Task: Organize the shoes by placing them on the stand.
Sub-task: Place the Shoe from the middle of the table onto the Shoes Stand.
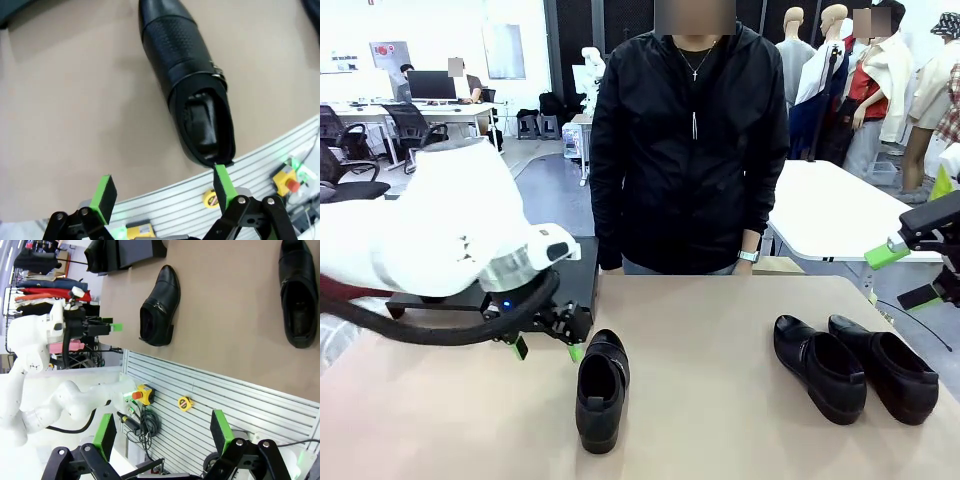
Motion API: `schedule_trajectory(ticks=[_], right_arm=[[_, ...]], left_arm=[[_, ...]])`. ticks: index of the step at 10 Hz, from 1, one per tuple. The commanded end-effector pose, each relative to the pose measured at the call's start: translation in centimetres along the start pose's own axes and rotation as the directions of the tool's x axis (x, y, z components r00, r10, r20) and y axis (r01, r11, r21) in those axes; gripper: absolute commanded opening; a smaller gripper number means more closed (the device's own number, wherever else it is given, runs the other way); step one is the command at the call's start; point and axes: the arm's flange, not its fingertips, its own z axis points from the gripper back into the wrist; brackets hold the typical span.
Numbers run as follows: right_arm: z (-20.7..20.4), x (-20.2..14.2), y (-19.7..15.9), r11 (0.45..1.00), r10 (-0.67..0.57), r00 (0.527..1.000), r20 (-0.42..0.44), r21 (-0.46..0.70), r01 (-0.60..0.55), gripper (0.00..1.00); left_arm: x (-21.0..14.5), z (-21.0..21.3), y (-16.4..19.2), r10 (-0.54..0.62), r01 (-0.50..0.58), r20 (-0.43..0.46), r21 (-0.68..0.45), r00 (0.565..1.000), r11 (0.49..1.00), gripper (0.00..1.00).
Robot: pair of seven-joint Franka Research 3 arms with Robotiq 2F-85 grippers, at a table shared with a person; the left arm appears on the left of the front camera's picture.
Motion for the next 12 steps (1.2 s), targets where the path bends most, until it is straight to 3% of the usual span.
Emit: schedule_trajectory(ticks=[1, 2, 5, 7, 9, 10, 11, 12], right_arm=[[0.3, 0.3, 0.2, 0.999, 0.026, 1.000, 0.003, 0.033, -0.026, 1.00], [0.3, 0.3, 0.2, 0.999, 0.026, 1.000, 0.003, 0.033, -0.026, 1.00], [0.3, 0.3, 0.2, 0.999, 0.026, 1.000, 0.003, 0.033, -0.026, 1.00], [0.3, 0.3, 0.2, 0.999, 0.026, 1.000, 0.003, 0.033, -0.026, 1.00], [0.3, 0.3, 0.2, 0.999, 0.026, 1.000, 0.003, 0.033, -0.026, 1.00], [0.3, 0.3, 0.2, 0.999, 0.026, 1.000, 0.003, 0.033, -0.026, 1.00], [0.3, 0.3, 0.2, 0.999, 0.026, 1.000, 0.003, 0.033, -0.026, 1.00], [0.3, 0.3, 0.2, 0.999, 0.026, 1.000, 0.003, 0.033, -0.026, 1.00]], left_arm=[[1.6, -0.8, -0.3, 0.109, -0.109, -0.006, 0.037, 0.994, 0.993, 1.00], [1.7, -1.7, -0.6, 0.114, -0.113, -0.048, 0.024, 0.992, 0.993, 1.00], [2.3, -4.5, -1.1, 0.145, -0.144, -0.029, 0.020, 0.989, 0.989, 1.00], [2.3, -7.0, -1.0, 0.151, -0.147, -0.078, 0.054, 0.985, 0.988, 1.00], [2.2, -8.7, -1.3, 0.134, -0.132, -0.044, 0.049, 0.990, 0.990, 1.00], [2.2, -9.0, -1.3, 0.140, -0.138, -0.024, 0.052, 0.990, 0.989, 0.40], [2.1, -9.2, -1.2, 0.147, -0.146, -0.016, 0.058, 0.989, 0.988, 0.00], [2.1, -9.3, -1.2, 0.146, -0.144, -0.015, 0.064, 0.989, 0.987, 0.00]])
